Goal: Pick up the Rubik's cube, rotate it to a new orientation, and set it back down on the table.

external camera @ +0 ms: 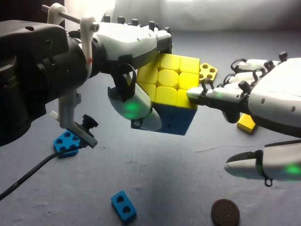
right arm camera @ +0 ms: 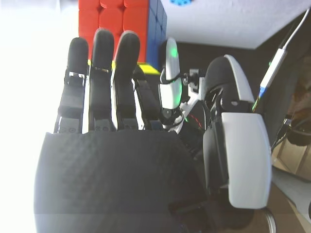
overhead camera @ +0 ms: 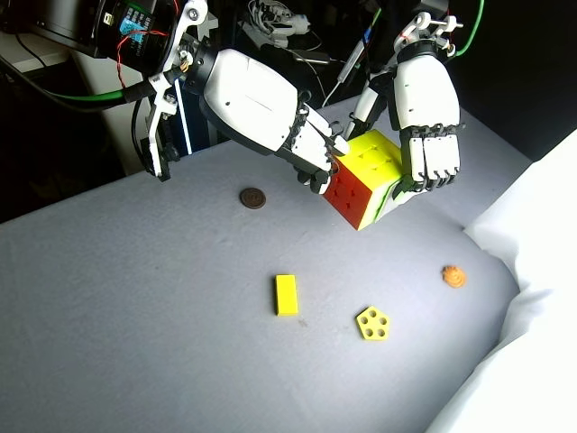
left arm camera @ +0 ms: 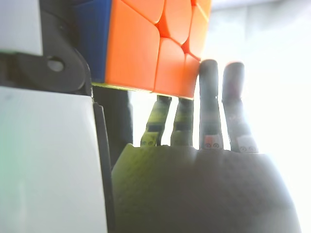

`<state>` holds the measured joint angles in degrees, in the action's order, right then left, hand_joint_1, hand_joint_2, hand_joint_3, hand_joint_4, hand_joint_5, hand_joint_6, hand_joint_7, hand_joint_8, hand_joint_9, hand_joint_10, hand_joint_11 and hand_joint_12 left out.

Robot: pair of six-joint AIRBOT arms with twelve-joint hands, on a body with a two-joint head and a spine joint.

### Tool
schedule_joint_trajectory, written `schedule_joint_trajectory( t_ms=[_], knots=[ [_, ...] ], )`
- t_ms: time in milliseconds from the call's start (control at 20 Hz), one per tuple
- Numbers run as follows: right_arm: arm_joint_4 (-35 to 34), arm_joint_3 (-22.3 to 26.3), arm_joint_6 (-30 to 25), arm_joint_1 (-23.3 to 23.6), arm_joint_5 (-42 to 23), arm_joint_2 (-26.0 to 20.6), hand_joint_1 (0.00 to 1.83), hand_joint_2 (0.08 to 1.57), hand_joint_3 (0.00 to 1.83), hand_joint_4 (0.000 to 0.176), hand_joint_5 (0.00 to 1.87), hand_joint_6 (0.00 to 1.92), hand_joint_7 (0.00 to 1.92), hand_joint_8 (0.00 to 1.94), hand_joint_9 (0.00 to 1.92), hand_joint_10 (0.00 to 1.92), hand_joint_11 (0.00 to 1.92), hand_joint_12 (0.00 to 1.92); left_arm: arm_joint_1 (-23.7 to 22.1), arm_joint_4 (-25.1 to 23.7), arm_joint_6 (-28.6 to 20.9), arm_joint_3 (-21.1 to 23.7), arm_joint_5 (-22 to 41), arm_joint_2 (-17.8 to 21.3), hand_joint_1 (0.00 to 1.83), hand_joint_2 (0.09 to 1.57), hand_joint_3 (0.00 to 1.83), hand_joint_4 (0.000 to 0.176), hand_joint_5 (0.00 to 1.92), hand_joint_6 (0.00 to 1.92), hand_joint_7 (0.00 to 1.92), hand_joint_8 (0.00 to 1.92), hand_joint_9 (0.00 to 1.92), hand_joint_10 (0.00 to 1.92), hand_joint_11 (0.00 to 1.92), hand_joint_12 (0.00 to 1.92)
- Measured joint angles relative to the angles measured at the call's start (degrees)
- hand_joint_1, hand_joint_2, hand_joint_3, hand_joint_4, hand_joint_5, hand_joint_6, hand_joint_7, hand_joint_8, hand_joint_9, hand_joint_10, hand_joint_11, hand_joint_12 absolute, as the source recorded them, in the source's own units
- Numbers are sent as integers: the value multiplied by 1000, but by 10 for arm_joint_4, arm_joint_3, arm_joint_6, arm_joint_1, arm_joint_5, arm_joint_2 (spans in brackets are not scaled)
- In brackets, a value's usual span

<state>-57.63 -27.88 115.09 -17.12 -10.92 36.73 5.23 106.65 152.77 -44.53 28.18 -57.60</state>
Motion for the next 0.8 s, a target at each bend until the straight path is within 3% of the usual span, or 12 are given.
schedule_joint_trajectory(
  t_ms=[300,800],
  knots=[
    [0,-1,5,-17,-20,16,437,1180,1,0,136,6,275,1316,191,1289,0,1080,0,1,1,-3,1,0,1094,948,0,0,95,1769,0,1888,77,1921,28,1921],
    [-2,-2,10,-29,-16,29,454,1176,0,0,154,3,293,1327,202,1291,0,1098,-5,1,-5,-6,-1,0,1119,953,1,0,129,1711,0,1908,58,1921,10,1921]
  ],
)
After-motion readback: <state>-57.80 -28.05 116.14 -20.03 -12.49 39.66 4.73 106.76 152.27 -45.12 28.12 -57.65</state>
